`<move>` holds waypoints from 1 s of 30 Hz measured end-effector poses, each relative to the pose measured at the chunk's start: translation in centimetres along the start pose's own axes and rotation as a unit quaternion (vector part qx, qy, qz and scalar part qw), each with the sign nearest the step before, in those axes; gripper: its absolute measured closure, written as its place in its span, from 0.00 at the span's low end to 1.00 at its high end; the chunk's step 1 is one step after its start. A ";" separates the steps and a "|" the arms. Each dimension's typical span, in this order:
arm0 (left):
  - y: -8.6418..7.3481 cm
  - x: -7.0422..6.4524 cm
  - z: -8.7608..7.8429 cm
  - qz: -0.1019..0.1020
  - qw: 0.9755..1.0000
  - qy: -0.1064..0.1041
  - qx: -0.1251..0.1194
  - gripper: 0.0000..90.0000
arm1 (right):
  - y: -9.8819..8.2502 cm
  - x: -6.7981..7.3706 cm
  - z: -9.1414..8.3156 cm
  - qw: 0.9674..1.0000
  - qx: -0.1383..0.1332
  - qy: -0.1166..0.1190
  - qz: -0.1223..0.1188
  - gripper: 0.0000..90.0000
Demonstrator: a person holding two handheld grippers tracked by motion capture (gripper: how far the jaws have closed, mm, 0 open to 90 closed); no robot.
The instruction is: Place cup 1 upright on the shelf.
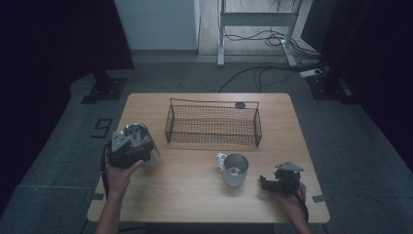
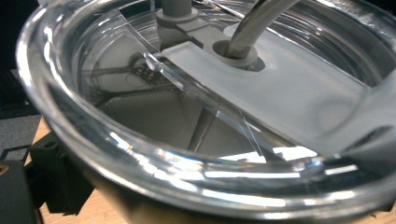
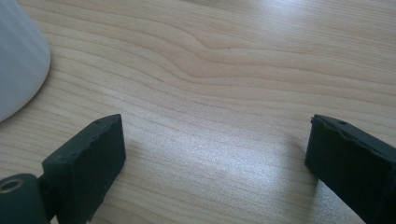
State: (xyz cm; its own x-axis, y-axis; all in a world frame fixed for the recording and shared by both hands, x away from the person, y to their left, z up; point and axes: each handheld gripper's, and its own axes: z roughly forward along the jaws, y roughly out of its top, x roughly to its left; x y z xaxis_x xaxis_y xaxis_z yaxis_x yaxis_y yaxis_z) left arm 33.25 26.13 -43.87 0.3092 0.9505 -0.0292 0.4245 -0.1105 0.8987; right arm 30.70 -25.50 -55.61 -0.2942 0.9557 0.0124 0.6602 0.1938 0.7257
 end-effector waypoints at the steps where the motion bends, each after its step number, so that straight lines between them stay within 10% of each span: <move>1: 0.1 -0.1 0.0 0.000 1.000 -0.001 -0.001 0.04 | 0.0 0.0 0.0 1.000 0.000 0.000 0.000 0.05; 30: 2.2 -0.9 -0.3 0.014 1.000 -0.006 -0.005 0.04 | 0.0 0.0 0.0 1.000 0.000 0.000 0.000 0.05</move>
State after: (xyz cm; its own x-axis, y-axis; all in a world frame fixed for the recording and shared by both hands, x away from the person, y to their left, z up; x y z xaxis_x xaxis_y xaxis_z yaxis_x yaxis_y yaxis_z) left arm 33.63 25.08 -41.76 0.3306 0.9437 -0.0085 0.4066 -0.1343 0.9037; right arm 30.70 -25.50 -55.61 -0.2944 0.9556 0.0123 0.6602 0.1940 0.7256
